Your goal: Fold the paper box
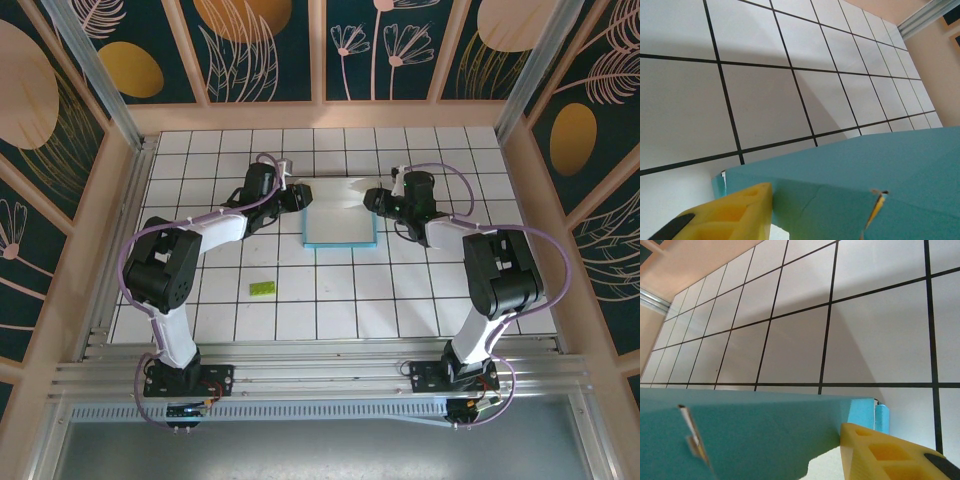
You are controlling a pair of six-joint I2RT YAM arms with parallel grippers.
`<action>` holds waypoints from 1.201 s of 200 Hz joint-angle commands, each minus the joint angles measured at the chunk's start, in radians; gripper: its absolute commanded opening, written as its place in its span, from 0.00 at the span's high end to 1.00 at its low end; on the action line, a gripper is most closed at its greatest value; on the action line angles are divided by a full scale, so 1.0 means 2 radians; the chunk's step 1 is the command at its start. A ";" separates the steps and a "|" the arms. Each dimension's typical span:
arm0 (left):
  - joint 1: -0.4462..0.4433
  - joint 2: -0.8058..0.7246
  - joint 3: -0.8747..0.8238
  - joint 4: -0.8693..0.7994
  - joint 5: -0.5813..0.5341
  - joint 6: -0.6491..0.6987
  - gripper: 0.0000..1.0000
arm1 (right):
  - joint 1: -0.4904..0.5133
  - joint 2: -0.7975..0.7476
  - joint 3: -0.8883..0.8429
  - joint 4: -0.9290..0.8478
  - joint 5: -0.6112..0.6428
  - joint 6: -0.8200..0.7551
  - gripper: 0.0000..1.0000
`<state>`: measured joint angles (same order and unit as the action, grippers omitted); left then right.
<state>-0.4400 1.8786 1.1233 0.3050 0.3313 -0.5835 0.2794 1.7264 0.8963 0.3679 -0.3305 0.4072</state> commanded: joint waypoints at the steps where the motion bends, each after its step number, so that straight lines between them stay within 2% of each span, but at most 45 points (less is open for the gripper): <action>1: -0.013 0.001 -0.013 0.022 0.021 -0.018 0.64 | 0.009 0.007 -0.009 0.011 0.003 0.007 0.59; 123: -0.014 -0.025 -0.068 0.057 0.026 -0.034 0.63 | 0.014 -0.020 -0.052 0.022 0.011 -0.003 0.57; 139: -0.014 -0.029 -0.060 0.040 0.019 -0.020 0.62 | 0.013 -0.042 -0.056 -0.004 0.044 -0.022 0.52; 158: -0.014 -0.034 -0.047 0.019 0.013 0.005 0.60 | 0.000 -0.078 -0.076 -0.015 0.077 -0.052 0.40; 173: -0.014 -0.037 -0.040 0.011 0.010 0.018 0.58 | -0.022 -0.100 -0.086 -0.010 0.053 -0.080 0.31; 183: -0.014 -0.039 -0.036 0.006 0.008 0.025 0.57 | -0.040 -0.106 -0.084 -0.014 0.023 -0.104 0.21; 193: -0.014 -0.041 -0.035 0.004 0.007 0.029 0.56 | -0.055 -0.108 -0.074 -0.030 0.003 -0.127 0.15; 220: -0.014 -0.042 -0.029 -0.002 0.010 0.035 0.50 | -0.075 -0.102 -0.040 -0.080 -0.065 -0.213 0.13; 240: -0.014 -0.040 -0.024 -0.007 0.012 0.043 0.46 | -0.074 -0.099 -0.027 -0.106 -0.116 -0.282 0.16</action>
<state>-0.4625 1.8286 1.0424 0.3206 0.3546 -0.5339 0.1249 1.5284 0.7895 0.2504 -0.3901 0.0658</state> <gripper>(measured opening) 0.526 0.855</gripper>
